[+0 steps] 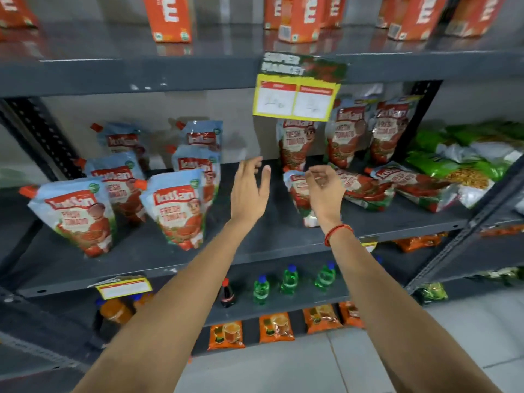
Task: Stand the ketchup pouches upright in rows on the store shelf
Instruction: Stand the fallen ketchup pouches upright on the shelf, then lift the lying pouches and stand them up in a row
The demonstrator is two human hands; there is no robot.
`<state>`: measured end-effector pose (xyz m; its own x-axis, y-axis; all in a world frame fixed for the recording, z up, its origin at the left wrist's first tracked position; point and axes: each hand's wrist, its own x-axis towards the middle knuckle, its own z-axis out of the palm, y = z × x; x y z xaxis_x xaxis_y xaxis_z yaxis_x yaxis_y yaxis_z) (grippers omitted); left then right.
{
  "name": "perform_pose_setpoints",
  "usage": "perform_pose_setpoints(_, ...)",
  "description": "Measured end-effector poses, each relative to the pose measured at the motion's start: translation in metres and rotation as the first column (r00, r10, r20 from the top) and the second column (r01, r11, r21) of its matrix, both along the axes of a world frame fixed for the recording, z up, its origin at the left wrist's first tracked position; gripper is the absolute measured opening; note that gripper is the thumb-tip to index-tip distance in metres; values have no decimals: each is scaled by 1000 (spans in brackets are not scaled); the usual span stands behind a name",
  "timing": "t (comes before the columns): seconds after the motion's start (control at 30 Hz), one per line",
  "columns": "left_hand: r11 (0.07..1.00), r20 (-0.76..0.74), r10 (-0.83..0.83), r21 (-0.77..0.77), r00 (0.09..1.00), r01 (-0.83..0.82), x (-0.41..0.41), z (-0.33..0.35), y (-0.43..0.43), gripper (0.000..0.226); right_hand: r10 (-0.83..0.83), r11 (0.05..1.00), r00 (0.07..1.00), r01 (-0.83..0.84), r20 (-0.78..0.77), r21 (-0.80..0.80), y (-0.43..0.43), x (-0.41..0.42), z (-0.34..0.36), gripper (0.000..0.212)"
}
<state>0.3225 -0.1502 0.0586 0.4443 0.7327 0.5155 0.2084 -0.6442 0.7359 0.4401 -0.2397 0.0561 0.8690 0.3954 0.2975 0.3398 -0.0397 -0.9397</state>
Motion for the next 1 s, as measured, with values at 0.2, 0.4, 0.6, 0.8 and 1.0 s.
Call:
perform_pose_setpoints(0.2,915,-230,-44,-400,972,-53,95,-35,-21,41,-19,859,996,-27,-85,-511,-47,101,-27,32)
perform_pose_setpoints(0.4,691,-301,-57,-700,952,-180,129,-66,-32,40,69,873,892,-271,-447,-405,-33,116,-62,46)
perform_pose_setpoints(0.6,575,-209,-19,-802,978,-160,128,-71,-27,26,103,941,781,-277,-616,-194,-29,122,-79,19)
perform_pose_setpoints(0.8,426,-251,-134,-888,959,-173,94,-68,-15,28,170,877,679,-434,-714,-205,-37,129,-85,45)
perform_pose_setpoints(1.0,440,-243,58,-865,968,-243,110,-65,-16,37,33,866,770,-340,-637,-367,-17,120,-82,58)
